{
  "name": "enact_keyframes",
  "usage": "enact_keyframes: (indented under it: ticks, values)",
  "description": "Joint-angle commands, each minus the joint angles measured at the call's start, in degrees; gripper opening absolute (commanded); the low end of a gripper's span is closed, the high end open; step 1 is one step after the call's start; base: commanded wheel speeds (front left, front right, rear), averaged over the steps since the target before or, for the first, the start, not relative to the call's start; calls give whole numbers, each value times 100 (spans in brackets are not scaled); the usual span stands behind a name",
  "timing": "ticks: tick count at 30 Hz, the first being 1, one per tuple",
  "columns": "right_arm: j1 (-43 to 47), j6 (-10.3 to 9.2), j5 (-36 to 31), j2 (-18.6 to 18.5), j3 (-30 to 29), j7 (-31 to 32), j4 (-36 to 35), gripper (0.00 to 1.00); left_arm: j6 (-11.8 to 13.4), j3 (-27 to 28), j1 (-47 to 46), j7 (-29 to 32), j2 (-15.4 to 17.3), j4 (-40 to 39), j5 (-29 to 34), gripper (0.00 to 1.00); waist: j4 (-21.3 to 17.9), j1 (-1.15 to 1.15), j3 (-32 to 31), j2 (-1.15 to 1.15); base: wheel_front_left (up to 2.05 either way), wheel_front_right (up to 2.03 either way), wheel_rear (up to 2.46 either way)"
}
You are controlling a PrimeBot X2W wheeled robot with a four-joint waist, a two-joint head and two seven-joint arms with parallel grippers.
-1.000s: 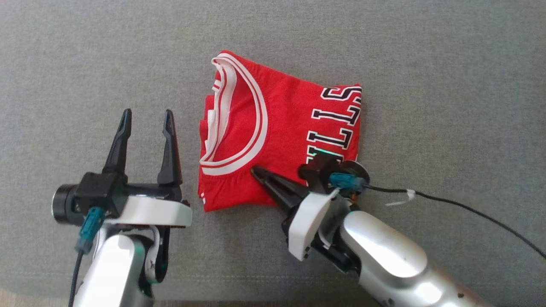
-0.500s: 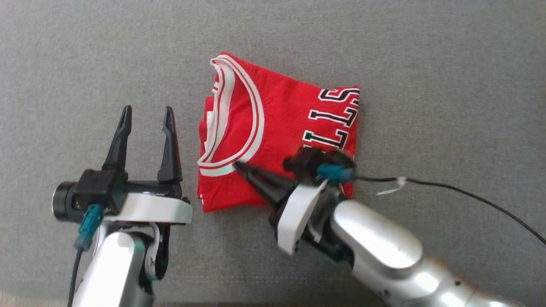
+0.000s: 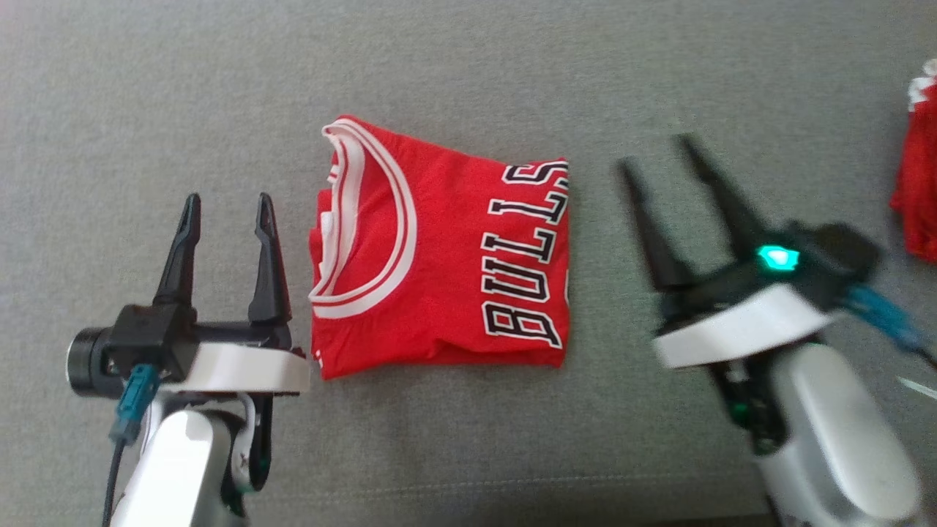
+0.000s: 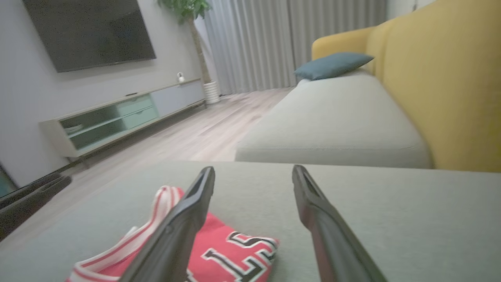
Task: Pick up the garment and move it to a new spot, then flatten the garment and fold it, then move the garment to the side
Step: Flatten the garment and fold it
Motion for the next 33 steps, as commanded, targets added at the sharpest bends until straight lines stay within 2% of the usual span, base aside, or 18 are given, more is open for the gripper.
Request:
enact_keyframes:
  ticks: [1, 5, 10, 26, 33]
  values:
    - [98, 21, -79, 68, -39, -51, -262, 100, 27, 258, -74, -18, 141, -222, 44, 100, -54, 0, -54, 0, 0, 0, 0]
    - [513, 21, -273, 113, -733, 17, -507, 100, 47, 272, -13, 16, 220, -273, 64, 100, -149, 0, -174, 0, 0, 0, 0]
    - [886, 21, -365, 171, -1120, 72, -698, 100, 82, 277, 126, 76, 308, -346, 84, 100, -245, 0, -359, 0, 0, 0, 0]
    - [1644, 21, -435, 316, -1278, 359, -878, 100, 188, 182, 878, 376, 482, -437, 49, 100, -246, 0, -1080, 0, 0, 0, 0]
    - [1785, 21, -612, 363, -1397, 481, -921, 100, 227, 141, 1004, 448, 501, -443, 44, 100, -243, 0, -1183, 0, 0, 0, 0]
